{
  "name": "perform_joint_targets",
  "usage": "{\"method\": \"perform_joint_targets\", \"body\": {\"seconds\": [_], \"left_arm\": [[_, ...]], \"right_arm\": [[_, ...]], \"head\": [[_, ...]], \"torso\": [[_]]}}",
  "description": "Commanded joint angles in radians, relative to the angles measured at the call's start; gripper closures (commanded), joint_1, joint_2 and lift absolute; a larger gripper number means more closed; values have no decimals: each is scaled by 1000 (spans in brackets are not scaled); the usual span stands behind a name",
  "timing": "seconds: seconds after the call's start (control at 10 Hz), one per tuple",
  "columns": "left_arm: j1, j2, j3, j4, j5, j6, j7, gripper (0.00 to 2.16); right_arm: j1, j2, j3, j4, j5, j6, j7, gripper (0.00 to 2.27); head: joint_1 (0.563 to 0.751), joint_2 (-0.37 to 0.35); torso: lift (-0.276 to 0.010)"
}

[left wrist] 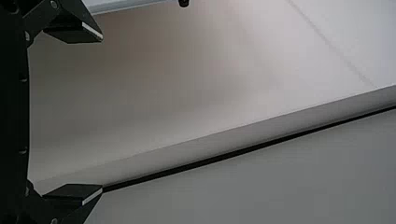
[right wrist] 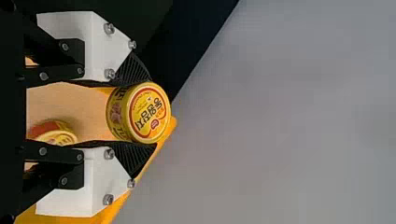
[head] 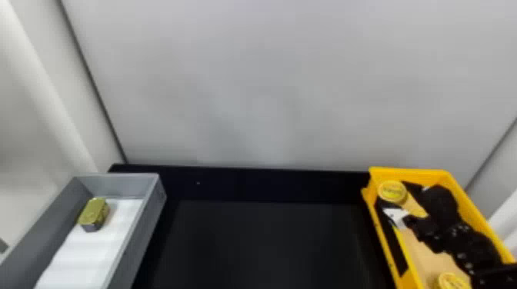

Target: Pick up the round yellow can and place it in the yellow rectangular box

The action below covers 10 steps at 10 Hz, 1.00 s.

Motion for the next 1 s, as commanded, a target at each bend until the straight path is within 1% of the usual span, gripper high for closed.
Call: {"method": "perform_joint_targets", "body": {"seconds": [0.0, 0.2, 0.3, 0.4, 0.5, 0.6, 0.7, 0.9], "left_arm": [[0, -3, 0, 0, 0, 2, -2, 139], [2, -3, 6, -1, -3, 3, -6, 139], [2, -3, 12, -3, -3, 3, -11, 139], [0, -3, 12, -3, -6, 5, -11, 139], [0, -3, 9, -3, -8, 8, -11, 139], [-2, -3, 8, -3, -8, 8, -12, 139], [-6, -3, 2, -1, -13, 9, -17, 139], [-5, -3, 8, 0, -13, 9, -17, 139]], "right_arm": [[-3, 5, -29, 67, -12, 12, -3, 733], [3, 0, -71, 74, -13, 41, -7, 733], [7, -5, -78, 40, -13, 64, -24, 733], [2, -6, -66, -14, -12, 102, -29, 733], [-18, -8, -12, -77, 5, 133, -21, 731], [-52, -6, 49, -111, 36, 162, -18, 733], [-73, -3, 77, -123, 39, 173, -18, 733], [-72, -3, 89, -129, 41, 191, -20, 733]], "head": [[629, 12], [629, 12], [629, 12], [629, 12], [629, 12], [629, 12], [629, 12], [629, 12]], "torso": [[-55], [-55], [-55], [-55], [-55], [-55], [-55], [-55]]}}
